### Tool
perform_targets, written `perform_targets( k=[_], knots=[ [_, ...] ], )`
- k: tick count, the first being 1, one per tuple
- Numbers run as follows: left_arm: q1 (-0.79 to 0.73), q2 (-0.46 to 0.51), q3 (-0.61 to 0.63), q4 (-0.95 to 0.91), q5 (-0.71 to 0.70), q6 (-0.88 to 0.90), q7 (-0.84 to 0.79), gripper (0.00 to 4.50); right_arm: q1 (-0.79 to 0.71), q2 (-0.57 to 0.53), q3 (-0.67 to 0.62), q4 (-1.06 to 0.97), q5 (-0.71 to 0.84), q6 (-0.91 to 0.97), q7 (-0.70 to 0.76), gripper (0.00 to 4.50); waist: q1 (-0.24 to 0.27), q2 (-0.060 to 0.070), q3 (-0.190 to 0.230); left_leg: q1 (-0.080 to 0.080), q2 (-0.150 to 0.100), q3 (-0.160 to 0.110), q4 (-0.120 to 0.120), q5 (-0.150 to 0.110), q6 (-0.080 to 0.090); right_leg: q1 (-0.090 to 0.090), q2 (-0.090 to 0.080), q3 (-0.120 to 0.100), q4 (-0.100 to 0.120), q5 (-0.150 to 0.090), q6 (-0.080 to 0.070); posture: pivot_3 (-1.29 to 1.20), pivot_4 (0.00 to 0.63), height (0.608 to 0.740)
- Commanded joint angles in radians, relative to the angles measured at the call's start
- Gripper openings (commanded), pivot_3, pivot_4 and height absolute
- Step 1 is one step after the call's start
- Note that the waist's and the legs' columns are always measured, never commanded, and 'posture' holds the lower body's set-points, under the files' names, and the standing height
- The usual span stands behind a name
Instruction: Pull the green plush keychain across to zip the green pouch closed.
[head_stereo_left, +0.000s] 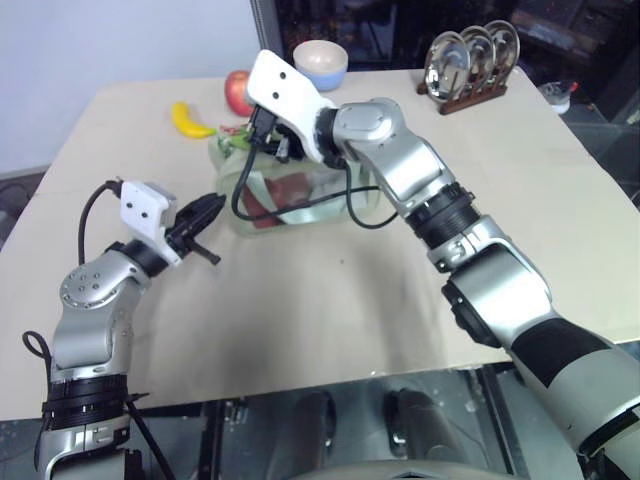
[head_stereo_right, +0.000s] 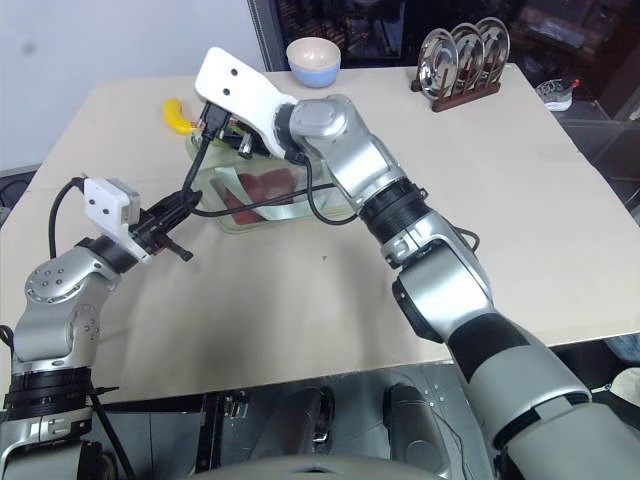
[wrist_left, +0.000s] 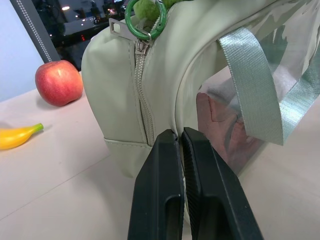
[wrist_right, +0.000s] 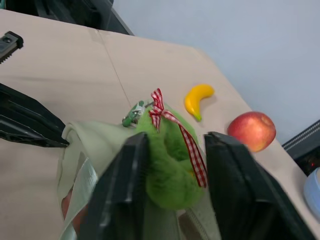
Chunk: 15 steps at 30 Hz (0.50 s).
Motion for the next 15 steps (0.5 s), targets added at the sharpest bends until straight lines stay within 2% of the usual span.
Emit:
perform_targets(
  k=[1, 14, 15],
  knots=[
    [-0.006, 0.002, 0.005, -0.029, -0.003, -0.014, -0.001, 0.0, -0.012, 0.005, -0.006, -0.022, -0.016, -0.033, 0.006, 1.77, 0.0, 0.0, 0.0, 0.0, 0.0, 0.0, 0.0, 0.0, 0.0, 0.0, 0.0, 0.0, 0.0, 0.0, 0.0, 0.0, 0.15, 0.733],
    [-0.008, 0.0, 0.003, -0.027, -0.001, -0.015, -0.002, 0.0, -0.011, 0.027, -0.007, 0.061, -0.055, -0.048, 0.006, 1.77, 0.0, 0.0, 0.0, 0.0, 0.0, 0.0, 0.0, 0.0, 0.0, 0.0, 0.0, 0.0, 0.0, 0.0, 0.0, 0.0, 0.15, 0.733],
    [-0.008, 0.0, 0.003, -0.028, -0.001, -0.015, -0.002, 0.0, -0.014, 0.029, -0.01, 0.073, -0.058, -0.056, 0.001, 1.5, 0.0, 0.0, 0.0, 0.0, 0.0, 0.0, 0.0, 0.0, 0.0, 0.0, 0.0, 0.0, 0.0, 0.0, 0.0, 0.0, 0.15, 0.733]
  ],
)
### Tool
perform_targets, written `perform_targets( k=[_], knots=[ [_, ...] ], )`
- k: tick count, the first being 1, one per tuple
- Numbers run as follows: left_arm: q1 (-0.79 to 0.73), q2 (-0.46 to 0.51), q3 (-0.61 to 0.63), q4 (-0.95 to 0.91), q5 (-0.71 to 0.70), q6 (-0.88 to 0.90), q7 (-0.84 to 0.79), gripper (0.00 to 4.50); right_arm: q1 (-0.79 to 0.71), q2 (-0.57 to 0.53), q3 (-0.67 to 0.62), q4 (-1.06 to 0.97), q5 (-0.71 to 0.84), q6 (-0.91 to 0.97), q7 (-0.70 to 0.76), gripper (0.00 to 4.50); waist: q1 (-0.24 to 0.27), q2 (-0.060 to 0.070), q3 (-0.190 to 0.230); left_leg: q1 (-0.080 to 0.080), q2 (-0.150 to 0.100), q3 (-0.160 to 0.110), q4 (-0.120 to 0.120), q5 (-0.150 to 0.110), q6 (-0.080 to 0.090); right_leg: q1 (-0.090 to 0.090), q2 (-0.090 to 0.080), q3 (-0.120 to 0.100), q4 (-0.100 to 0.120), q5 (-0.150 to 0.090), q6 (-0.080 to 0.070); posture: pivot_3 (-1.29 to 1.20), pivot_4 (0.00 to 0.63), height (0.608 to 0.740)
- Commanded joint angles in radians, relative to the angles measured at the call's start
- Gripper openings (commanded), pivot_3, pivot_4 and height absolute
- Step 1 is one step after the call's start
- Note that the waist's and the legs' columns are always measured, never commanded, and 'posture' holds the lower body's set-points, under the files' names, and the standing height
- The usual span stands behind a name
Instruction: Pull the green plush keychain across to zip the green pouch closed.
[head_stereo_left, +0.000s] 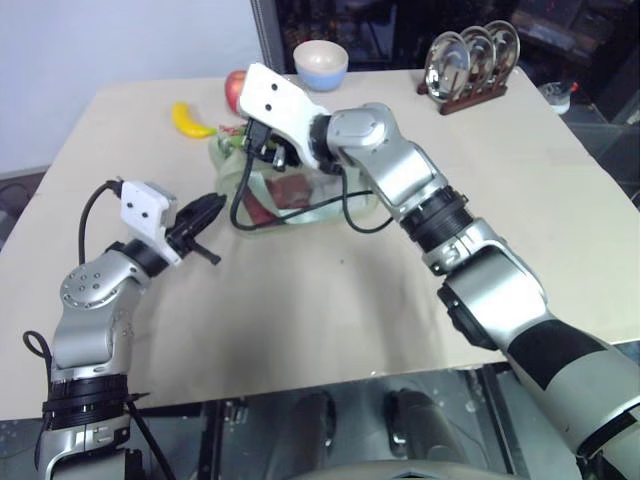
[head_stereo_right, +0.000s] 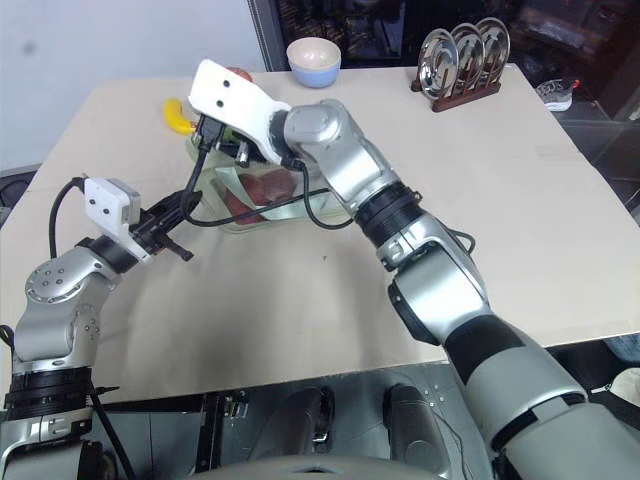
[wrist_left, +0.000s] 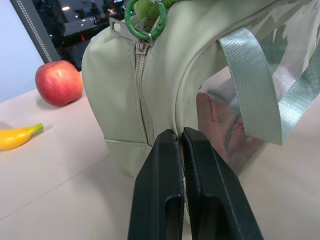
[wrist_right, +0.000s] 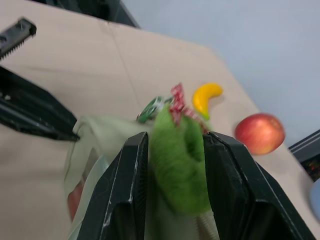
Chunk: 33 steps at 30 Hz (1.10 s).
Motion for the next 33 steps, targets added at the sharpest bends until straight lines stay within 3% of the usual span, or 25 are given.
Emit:
perform_targets(
  k=[1, 2, 4, 10, 20, 27, 33],
  knots=[
    [-0.006, 0.0, 0.003, -0.029, -0.003, -0.015, 0.0, 0.0, -0.02, 0.007, -0.019, 0.024, -0.011, -0.043, -0.02, 1.23, 0.0, 0.0, 0.0, 0.0, 0.0, 0.0, 0.0, 0.0, 0.0, 0.0, 0.0, 0.0, 0.0, 0.0, 0.0, 0.0, 0.15, 0.733],
    [-0.006, 0.0, 0.003, -0.03, -0.003, -0.014, 0.0, 0.0, -0.021, 0.007, -0.022, 0.029, -0.011, -0.048, -0.02, 0.99, 0.0, 0.0, 0.0, 0.0, 0.0, 0.0, 0.0, 0.0, 0.0, 0.0, 0.0, 0.0, 0.0, 0.0, 0.0, 0.0, 0.15, 0.733],
    [-0.004, -0.001, 0.004, -0.032, -0.002, -0.014, 0.002, 0.0, -0.02, 0.006, -0.02, 0.032, -0.013, -0.054, -0.014, 0.06, 0.0, 0.0, 0.0, 0.0, 0.0, 0.0, 0.0, 0.0, 0.0, 0.0, 0.0, 0.0, 0.0, 0.0, 0.0, 0.0, 0.15, 0.733],
    [0.007, -0.003, 0.002, -0.032, 0.007, -0.007, 0.014, 0.0, -0.025, -0.008, -0.03, 0.019, -0.033, -0.091, -0.05, 0.06, 0.0, 0.0, 0.0, 0.0, 0.0, 0.0, 0.0, 0.0, 0.0, 0.0, 0.0, 0.0, 0.0, 0.0, 0.0, 0.0, 0.15, 0.733],
    [0.034, -0.011, 0.017, 0.025, 0.05, 0.033, 0.108, 0.0, -0.049, -0.142, -0.077, -0.075, -0.097, -0.157, -0.2, 0.06, -0.001, 0.0, 0.0, 0.0, 0.0, 0.0, 0.0, 0.001, -0.001, 0.0, 0.0, 0.0, 0.0, 0.0, 0.0, 0.0, 0.15, 0.733],
    [0.049, -0.027, 0.035, 0.048, 0.068, 0.043, 0.196, 0.0, 0.01, -0.288, -0.154, -0.061, -0.11, -0.138, -0.324, 0.06, -0.001, 0.0, 0.0, 0.0, 0.0, 0.0, 0.0, 0.0, 0.0, 0.0, 0.0, 0.001, 0.0, 0.0, 0.0, 0.0, 0.15, 0.733],
    [0.046, -0.044, 0.046, 0.049, 0.064, 0.041, 0.234, 0.0, 0.147, -0.378, -0.213, 0.007, -0.085, -0.118, -0.362, 0.06, 0.0, 0.0, 0.0, 0.0, 0.0, 0.001, 0.0, 0.0, 0.0, 0.0, 0.0, 0.003, 0.0, 0.0, 0.0, 0.0, 0.15, 0.733]
  ],
)
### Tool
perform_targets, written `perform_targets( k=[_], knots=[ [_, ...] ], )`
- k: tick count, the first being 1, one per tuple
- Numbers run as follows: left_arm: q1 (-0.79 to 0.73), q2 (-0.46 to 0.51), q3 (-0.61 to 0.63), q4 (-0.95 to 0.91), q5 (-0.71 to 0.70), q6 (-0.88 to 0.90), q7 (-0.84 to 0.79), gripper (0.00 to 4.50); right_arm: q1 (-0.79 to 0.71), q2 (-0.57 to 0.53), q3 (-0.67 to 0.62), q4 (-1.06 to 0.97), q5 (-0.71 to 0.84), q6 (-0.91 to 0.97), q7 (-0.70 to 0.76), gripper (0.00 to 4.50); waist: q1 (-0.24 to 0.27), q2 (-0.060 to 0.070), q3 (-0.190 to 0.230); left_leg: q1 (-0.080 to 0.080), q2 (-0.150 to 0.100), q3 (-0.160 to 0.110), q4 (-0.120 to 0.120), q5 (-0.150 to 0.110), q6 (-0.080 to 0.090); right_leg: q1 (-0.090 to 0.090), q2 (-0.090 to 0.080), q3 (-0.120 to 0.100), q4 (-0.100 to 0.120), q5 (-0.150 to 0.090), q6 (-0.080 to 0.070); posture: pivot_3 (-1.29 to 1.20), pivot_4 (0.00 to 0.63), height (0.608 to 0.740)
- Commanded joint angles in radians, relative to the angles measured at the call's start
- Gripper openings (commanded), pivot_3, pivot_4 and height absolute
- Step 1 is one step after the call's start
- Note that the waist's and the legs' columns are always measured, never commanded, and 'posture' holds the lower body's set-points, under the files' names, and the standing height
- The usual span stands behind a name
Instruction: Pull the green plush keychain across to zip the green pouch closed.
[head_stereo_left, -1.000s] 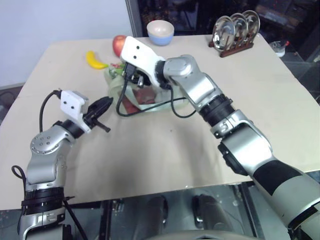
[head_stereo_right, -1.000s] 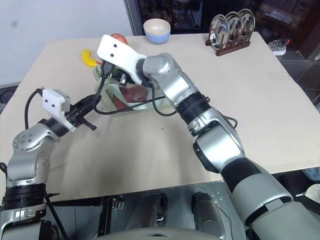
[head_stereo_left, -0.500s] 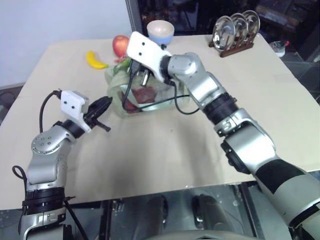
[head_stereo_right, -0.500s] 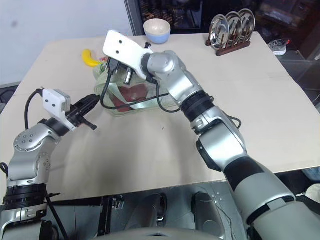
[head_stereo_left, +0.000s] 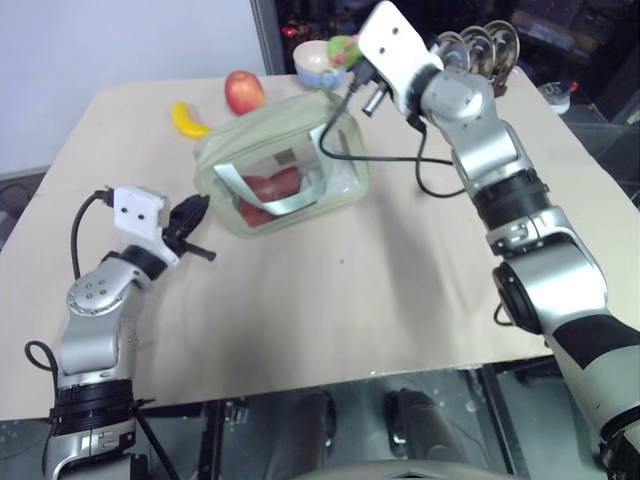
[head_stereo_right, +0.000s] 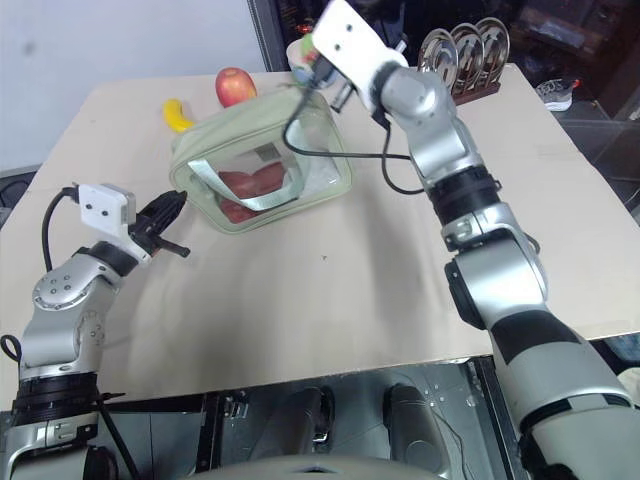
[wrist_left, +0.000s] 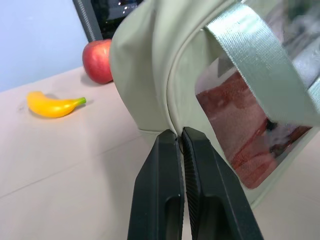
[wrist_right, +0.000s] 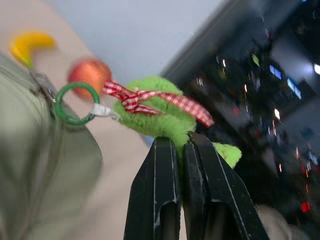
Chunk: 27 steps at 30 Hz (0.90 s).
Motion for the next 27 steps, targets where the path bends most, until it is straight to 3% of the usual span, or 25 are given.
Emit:
perform_targets(
  k=[1, 8, 18, 23, 27],
  knots=[
    [0.022, -0.001, 0.046, 0.048, 0.021, 0.02, 0.054, 0.0, 0.053, -0.059, -0.078, 0.037, 0.012, 0.008, -0.063, 0.06, -0.003, 0.0, 0.0, 0.0, 0.0, 0.0, 0.0, 0.0, 0.0, 0.0, 0.0, 0.0, 0.0, 0.0, 0.0, 0.0, 0.15, 0.733],
    [-0.014, -0.012, 0.055, 0.05, 0.021, 0.023, 0.101, 0.0, 0.243, -0.021, -0.074, 0.192, 0.005, -0.037, -0.2, 0.06, -0.005, 0.0, 0.0, 0.003, 0.002, 0.005, -0.002, 0.0, 0.001, 0.0, 0.002, 0.002, 0.001, 0.0, 0.0, 0.0, 0.15, 0.733],
    [-0.015, -0.005, 0.07, 0.059, 0.019, 0.025, 0.104, 0.0, 0.276, -0.031, 0.018, 0.35, -0.097, -0.105, -0.285, 0.06, -0.005, 0.0, -0.001, 0.005, 0.003, 0.008, -0.001, 0.0, 0.001, 0.001, 0.003, 0.003, 0.002, 0.0, 0.0, 0.0, 0.15, 0.733],
    [-0.01, -0.006, 0.073, 0.05, 0.017, 0.032, 0.107, 0.0, 0.275, -0.027, 0.014, 0.332, -0.095, -0.122, -0.288, 0.06, -0.005, 0.0, -0.001, 0.006, 0.003, 0.008, -0.001, 0.0, 0.001, 0.001, 0.003, 0.003, 0.002, 0.0, 0.0, 0.0, 0.15, 0.733],
    [-0.005, -0.005, 0.073, 0.042, 0.016, 0.037, 0.107, 0.0, 0.256, 0.01, -0.094, 0.221, 0.052, -0.119, -0.196, 0.06, -0.005, 0.0, -0.001, 0.005, 0.003, 0.008, -0.001, 0.0, 0.001, 0.001, 0.003, 0.003, 0.002, 0.0, 0.0, 0.0, 0.15, 0.733]
  ],
)
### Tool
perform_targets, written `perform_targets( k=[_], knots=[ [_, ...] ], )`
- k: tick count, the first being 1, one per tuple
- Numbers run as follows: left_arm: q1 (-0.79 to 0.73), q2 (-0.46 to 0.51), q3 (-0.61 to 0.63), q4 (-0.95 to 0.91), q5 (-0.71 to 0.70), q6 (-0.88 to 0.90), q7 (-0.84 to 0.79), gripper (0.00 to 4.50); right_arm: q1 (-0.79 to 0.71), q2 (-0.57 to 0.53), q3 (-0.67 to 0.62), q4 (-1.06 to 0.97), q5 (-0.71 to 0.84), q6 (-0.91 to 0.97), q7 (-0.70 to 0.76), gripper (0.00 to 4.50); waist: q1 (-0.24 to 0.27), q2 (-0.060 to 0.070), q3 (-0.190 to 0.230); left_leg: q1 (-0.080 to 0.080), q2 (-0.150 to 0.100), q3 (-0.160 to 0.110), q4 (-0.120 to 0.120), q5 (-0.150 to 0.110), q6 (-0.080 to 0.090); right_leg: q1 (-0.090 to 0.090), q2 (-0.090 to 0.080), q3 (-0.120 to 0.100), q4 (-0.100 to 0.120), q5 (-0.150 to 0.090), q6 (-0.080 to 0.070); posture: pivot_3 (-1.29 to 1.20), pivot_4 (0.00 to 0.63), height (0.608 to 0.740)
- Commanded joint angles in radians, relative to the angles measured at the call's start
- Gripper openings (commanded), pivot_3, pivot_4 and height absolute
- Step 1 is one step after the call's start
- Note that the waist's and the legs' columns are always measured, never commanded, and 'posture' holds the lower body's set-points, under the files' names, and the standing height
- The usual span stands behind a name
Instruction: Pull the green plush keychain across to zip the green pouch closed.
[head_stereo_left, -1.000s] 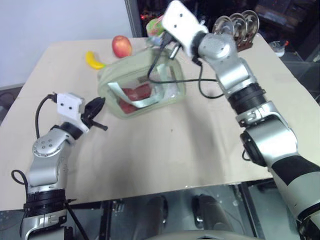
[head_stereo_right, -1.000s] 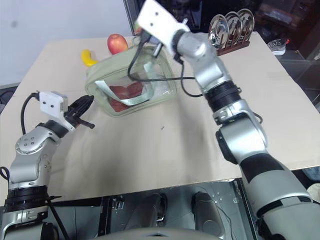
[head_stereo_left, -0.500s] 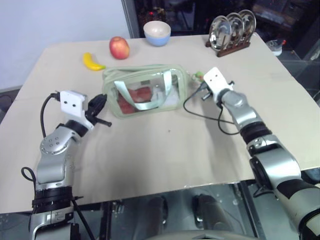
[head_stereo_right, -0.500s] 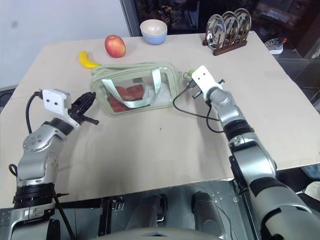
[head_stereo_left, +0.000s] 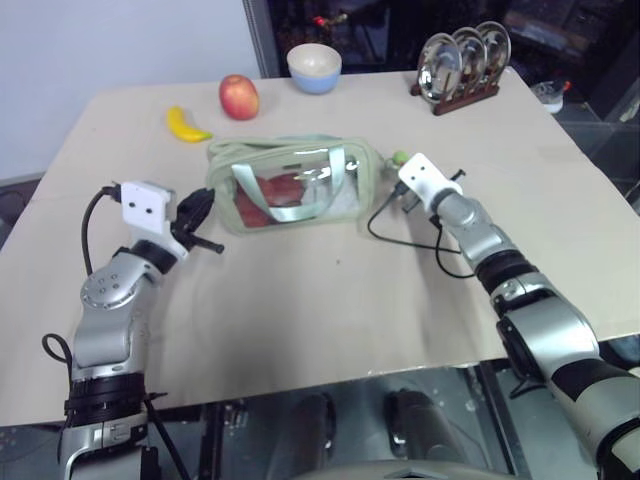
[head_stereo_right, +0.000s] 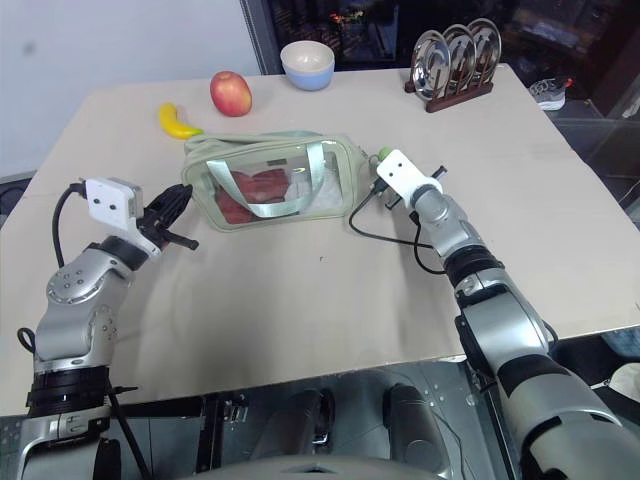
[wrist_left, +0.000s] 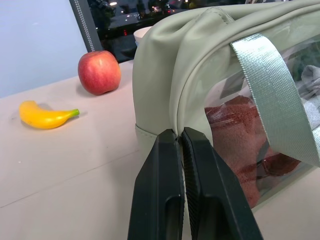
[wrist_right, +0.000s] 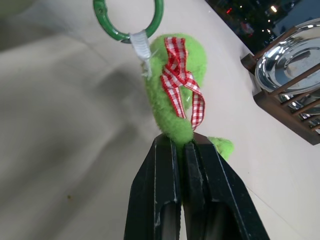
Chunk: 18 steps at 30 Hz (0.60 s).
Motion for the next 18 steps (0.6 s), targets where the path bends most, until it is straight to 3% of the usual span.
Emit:
perform_targets(
  k=[1, 4, 8, 15, 18],
  knots=[
    [0.026, 0.02, 0.079, 0.034, 0.015, 0.025, 0.06, 0.0, 0.001, -0.012, -0.134, -0.078, 0.134, 0.058, 0.062, 0.06, -0.001, 0.0, 0.0, 0.0, 0.0, 0.0, 0.0, 0.0, 0.0, 0.0, 0.0, 0.0, 0.0, 0.0, 0.0, 0.0, 0.15, 0.733],
    [0.028, 0.022, 0.079, 0.03, 0.015, 0.029, 0.064, 0.0, -0.01, -0.073, -0.122, -0.148, 0.087, 0.064, 0.048, 0.06, 0.001, 0.0, 0.0, 0.0, 0.001, 0.0, 0.0, 0.0, 0.0, 0.0, 0.0, 0.0, 0.0, 0.0, 0.0, 0.0, 0.15, 0.733],
    [0.028, 0.021, 0.077, 0.027, 0.016, 0.031, 0.068, 0.0, 0.01, -0.163, -0.004, -0.142, -0.078, 0.015, -0.004, 0.06, 0.002, 0.0, 0.0, -0.001, 0.0, 0.0, 0.0, 0.0, 0.0, -0.001, 0.0, -0.001, -0.001, 0.0, 0.0, 0.0, 0.15, 0.733],
    [0.015, 0.017, 0.065, 0.032, 0.019, 0.032, 0.069, 0.0, 0.106, -0.096, 0.311, -0.044, -0.349, -0.142, -0.004, 0.06, -0.01, 0.0, -0.001, 0.0, 0.001, 0.002, 0.0, 0.0, 0.0, -0.001, 0.0, 0.002, 0.0, 0.0, 0.0, 0.0, 0.15, 0.733],
    [0.013, 0.021, 0.061, 0.031, 0.02, 0.032, 0.067, 0.0, 0.088, -0.077, 0.367, 0.016, -0.406, -0.174, -0.028, 0.06, -0.016, -0.002, -0.002, 0.005, 0.001, 0.003, 0.0, 0.0, 0.0, 0.004, 0.001, 0.002, 0.001, 0.0, 0.0, 0.0, 0.15, 0.733]
  ],
)
